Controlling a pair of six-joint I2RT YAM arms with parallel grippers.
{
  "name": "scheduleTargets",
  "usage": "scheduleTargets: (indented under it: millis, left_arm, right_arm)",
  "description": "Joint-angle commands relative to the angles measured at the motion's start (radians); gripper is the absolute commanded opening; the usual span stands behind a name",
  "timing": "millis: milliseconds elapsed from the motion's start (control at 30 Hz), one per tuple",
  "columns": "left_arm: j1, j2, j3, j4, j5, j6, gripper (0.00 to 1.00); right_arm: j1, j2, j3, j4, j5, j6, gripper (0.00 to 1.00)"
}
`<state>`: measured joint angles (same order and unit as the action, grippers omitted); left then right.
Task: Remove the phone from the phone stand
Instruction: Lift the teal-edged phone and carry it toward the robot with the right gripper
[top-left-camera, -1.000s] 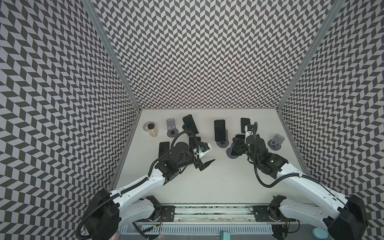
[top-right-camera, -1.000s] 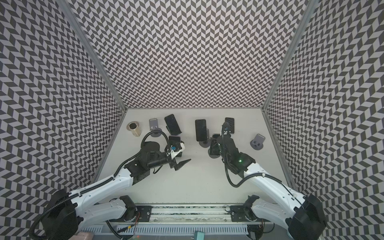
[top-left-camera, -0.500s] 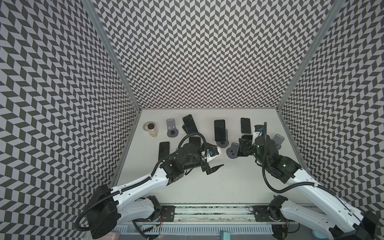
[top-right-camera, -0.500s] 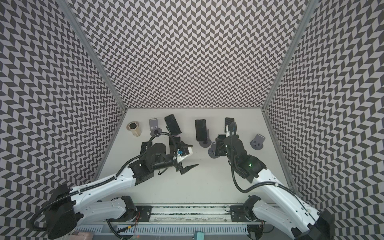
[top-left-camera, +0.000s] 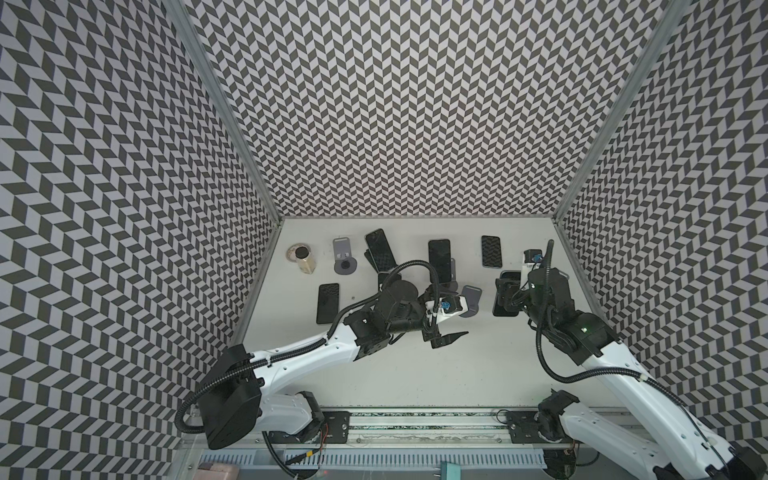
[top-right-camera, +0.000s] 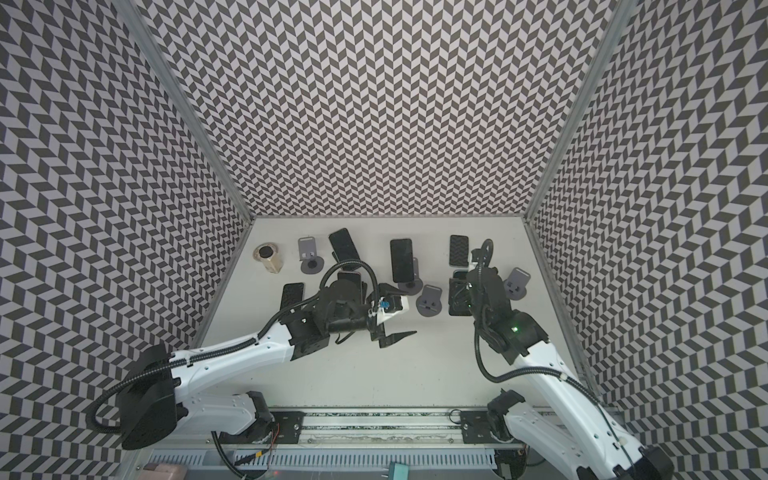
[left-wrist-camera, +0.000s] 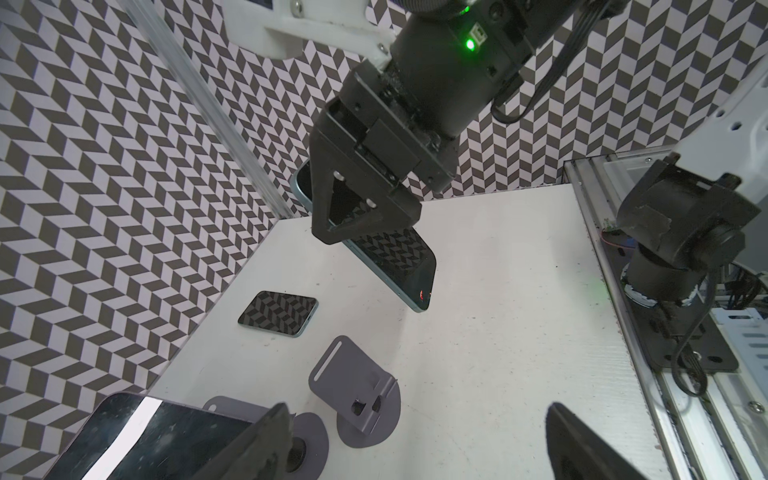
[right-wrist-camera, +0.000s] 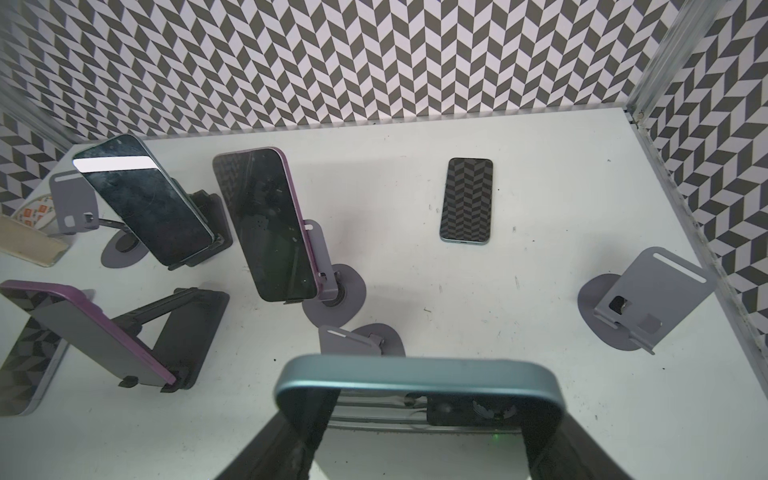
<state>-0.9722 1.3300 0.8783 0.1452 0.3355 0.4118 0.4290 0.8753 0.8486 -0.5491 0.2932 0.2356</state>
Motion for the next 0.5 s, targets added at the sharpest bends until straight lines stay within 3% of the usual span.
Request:
scheduleTargets:
  millis: [0,300,467]
  left_arm:
    - [-0.021,0.026,0.042,0.021,0.019,0.040,0.95]
    - [-0.058,0.096,0.111,0.027,0.018,0.050,0.95]
    - [-0.081,0.132,0.136,0.031,0.020,0.081,0.96]
  right_arm:
    - [-0.049,-0.031,0.029,0.053,-0.063,-0.039,0.00]
    - [-0.216,-0.019,0.030,0.026,-0.171,-0.068,0.00]
    - [-0.245,0.003,0.026,0.020,-0.158,-0.069,0.00]
